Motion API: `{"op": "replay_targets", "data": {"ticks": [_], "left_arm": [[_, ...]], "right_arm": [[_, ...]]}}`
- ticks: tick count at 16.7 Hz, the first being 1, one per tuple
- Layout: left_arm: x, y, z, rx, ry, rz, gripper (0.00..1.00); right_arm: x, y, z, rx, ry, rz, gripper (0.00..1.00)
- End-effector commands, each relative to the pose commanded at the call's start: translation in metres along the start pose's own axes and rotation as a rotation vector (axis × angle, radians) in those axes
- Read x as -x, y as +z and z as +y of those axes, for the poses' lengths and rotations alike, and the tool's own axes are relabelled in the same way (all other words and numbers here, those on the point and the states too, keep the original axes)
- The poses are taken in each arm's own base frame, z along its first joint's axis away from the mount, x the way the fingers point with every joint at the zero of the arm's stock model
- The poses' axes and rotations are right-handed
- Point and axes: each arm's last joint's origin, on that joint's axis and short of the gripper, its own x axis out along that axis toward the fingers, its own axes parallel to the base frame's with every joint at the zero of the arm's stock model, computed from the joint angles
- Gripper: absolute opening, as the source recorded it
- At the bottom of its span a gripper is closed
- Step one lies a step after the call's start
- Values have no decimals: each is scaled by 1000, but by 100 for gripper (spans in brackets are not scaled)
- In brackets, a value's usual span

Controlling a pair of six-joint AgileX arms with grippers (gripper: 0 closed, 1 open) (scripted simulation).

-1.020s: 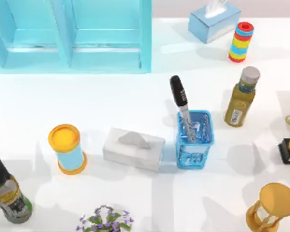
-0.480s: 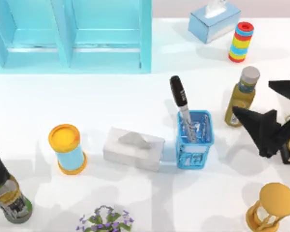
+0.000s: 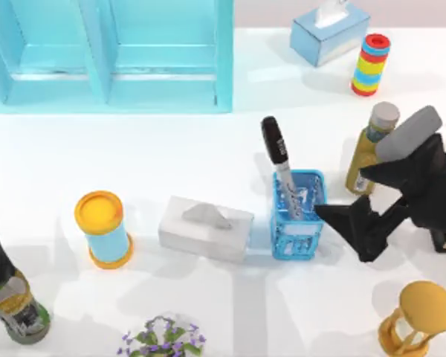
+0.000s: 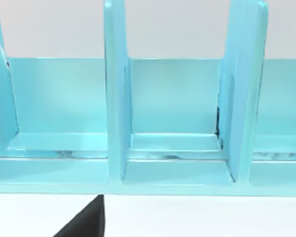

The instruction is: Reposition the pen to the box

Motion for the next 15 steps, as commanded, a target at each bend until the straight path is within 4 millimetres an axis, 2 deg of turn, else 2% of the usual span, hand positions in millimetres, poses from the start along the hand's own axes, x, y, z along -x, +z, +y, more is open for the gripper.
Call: {"op": "replay_targets", "data": {"ticks": [8,15], "left_arm": [[0,0,0,0,0,0,100],[0,0,0,0,0,0,100]], "right_arm": [[-9,5,1,22,9,1,100],[-60,-4,11,24,13,2,100]]}}
